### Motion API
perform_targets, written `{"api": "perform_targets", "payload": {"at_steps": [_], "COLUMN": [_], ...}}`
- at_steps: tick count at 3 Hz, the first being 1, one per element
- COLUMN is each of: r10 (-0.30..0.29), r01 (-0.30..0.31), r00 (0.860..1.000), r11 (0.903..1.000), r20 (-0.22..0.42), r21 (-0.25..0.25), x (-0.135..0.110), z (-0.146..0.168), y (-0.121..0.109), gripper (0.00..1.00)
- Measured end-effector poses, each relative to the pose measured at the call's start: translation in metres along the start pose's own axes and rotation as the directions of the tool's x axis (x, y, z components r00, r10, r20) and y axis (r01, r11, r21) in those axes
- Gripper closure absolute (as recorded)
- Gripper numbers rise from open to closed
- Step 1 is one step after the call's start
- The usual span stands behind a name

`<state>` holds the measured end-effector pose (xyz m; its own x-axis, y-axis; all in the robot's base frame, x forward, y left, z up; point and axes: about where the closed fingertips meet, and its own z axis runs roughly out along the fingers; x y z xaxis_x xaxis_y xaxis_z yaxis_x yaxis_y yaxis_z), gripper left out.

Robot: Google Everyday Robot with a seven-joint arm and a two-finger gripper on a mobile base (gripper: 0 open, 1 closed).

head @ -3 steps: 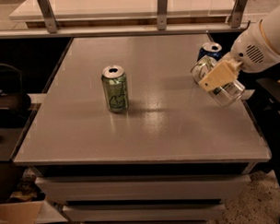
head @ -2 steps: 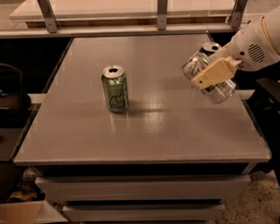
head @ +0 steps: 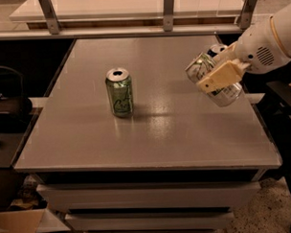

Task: Place 7up can upright

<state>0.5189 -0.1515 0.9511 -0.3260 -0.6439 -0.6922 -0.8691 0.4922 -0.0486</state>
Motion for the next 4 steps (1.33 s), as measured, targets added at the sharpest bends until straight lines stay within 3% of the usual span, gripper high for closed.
{"api": "perform_targets", "payload": {"at_steps": [1,2,3,4], "r10": [-0.028,-0.071,-0.106,-0.129], "r01": [0.032,0.097,0.17,0.247], "r00": [0.997,0.976,0.942,0.895], "r11": [0.9982,0.9878,0.9685,0.9403], "r20": [0.071,0.207,0.318,0.427], "r21": [-0.051,-0.122,-0.182,-0.234], "x": [-0.004,-0.013,-0.024,-0.032], "z": [0.006,0.012,0.016,0.024], "y": [0.007,0.022,0.036,0.048], "gripper": [1.0,1.0,1.0,1.0]}}
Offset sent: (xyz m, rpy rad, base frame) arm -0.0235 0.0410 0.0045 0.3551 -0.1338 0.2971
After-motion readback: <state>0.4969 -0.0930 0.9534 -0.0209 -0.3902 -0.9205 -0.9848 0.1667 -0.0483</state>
